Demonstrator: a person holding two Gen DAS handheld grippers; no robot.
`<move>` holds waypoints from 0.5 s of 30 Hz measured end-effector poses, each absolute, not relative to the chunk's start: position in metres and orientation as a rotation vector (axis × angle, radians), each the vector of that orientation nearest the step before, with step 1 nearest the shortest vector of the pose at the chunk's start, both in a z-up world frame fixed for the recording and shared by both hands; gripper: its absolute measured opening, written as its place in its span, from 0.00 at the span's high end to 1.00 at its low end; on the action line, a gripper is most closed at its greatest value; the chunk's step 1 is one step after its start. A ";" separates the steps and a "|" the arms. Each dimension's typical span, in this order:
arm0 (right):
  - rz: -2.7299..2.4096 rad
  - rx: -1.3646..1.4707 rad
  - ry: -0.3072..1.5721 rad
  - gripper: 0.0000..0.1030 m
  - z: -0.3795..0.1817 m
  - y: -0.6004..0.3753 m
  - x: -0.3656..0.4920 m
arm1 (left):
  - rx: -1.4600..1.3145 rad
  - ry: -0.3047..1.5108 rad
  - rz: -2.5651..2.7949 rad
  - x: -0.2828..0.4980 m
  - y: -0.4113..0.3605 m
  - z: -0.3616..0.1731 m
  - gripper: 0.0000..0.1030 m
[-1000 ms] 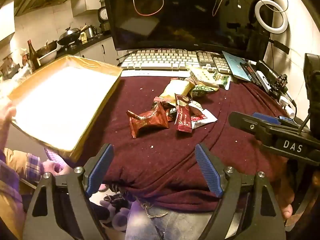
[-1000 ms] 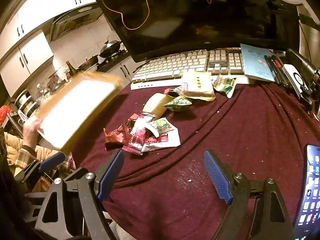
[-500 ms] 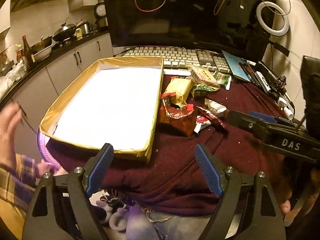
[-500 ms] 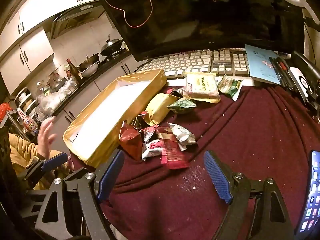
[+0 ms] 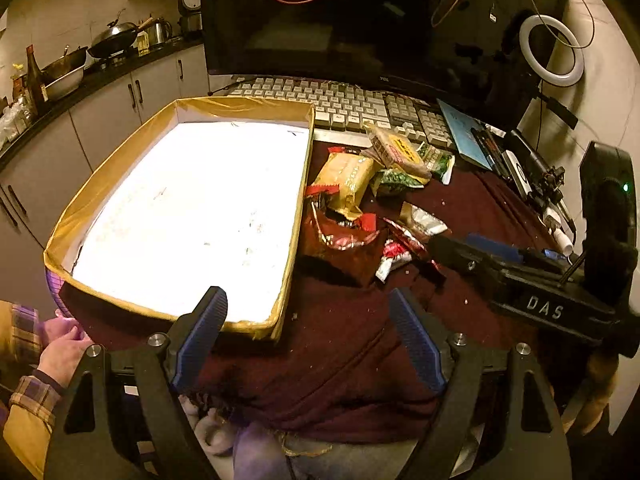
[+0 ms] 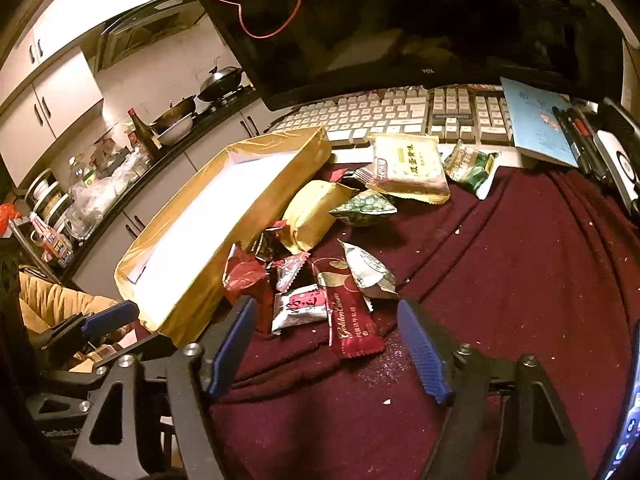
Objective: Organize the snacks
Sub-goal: 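Move the right tool toward the red snack packets on the cloth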
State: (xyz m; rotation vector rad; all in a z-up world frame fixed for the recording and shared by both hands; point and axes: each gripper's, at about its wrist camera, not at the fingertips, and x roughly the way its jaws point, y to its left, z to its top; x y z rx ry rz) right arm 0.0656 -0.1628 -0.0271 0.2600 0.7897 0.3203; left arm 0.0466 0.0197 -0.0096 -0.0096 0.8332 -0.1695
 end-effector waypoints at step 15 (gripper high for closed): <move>0.373 0.293 0.812 0.44 -0.035 -0.166 0.078 | -0.058 0.904 -0.208 0.073 0.008 -0.011 0.19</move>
